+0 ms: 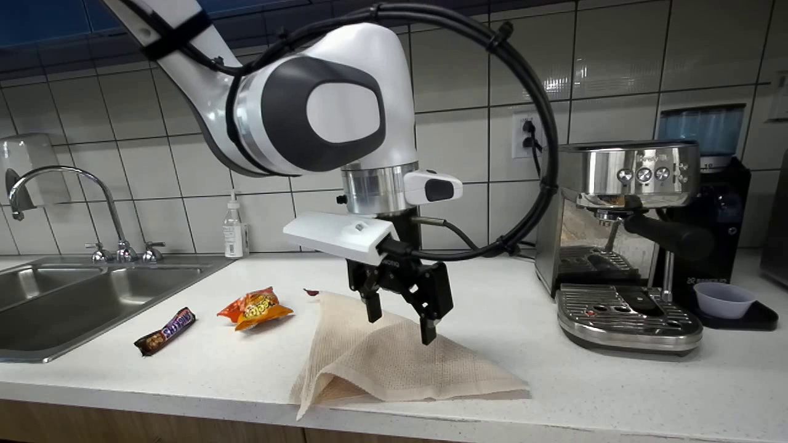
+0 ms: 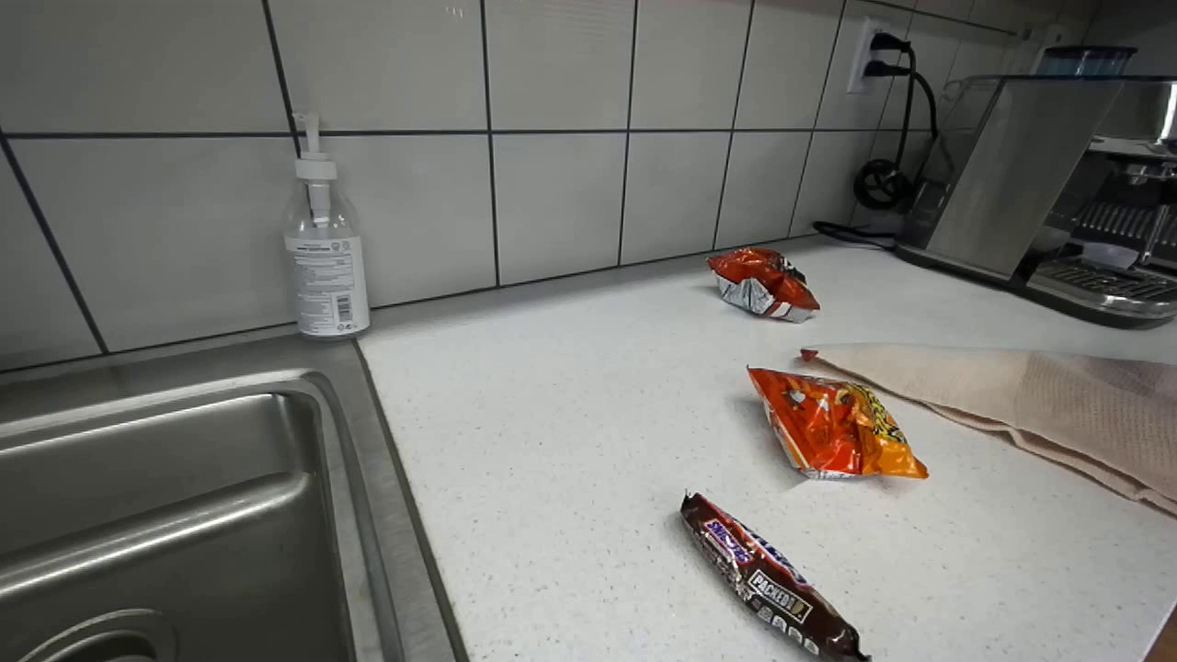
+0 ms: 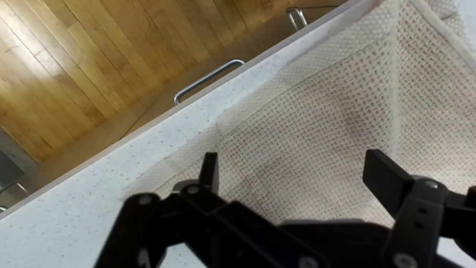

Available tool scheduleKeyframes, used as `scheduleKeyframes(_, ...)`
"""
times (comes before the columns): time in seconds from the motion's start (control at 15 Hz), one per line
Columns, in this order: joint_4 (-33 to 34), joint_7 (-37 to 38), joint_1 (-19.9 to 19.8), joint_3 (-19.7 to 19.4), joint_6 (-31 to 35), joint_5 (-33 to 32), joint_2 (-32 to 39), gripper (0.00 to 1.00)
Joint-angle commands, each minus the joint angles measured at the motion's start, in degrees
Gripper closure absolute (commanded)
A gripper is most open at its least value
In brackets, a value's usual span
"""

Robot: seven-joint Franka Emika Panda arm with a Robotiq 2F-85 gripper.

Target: Fold the cloth

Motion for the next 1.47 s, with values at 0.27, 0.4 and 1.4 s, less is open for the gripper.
scheduleKeyframes(0.27,8.7,7.1,-1.3,-1.2,-0.7,-3.3,9.1,0.0)
scheduleKeyframes(0.4,10.3,6.9,-1.2,-1.7,-0.3,-3.4,10.9,0.0)
scheduleKeyframes(1.4,12.3,6.8,-0.8,-2.8,0.1,-2.0,13.9,0.0)
